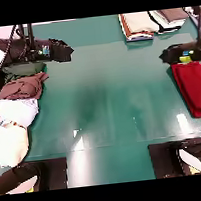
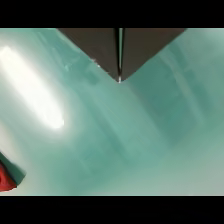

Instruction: Fold the shirts.

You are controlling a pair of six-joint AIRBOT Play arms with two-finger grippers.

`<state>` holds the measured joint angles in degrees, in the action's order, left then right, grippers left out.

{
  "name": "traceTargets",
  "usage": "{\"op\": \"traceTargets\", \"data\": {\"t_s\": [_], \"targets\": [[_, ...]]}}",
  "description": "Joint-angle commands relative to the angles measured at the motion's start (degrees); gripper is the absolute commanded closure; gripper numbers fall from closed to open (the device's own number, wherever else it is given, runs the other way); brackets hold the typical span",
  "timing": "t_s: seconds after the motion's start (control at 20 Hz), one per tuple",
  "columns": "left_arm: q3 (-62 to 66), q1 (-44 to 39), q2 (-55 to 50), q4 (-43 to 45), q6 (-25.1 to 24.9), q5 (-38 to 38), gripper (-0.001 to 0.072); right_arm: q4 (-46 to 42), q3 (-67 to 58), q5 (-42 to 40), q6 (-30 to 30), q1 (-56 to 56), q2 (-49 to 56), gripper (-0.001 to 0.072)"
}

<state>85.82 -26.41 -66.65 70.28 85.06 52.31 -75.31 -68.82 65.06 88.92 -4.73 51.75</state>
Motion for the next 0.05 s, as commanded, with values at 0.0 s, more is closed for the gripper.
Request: {"op": "traceTargets", "data": {"t_s": [0.0], "targets": [[0.0,0.0,0.0,0.0,0.0,0.0,0.0679,0.2,-0.1,-0.9,-0.1,-5.4,0.0,0.0696]]}}
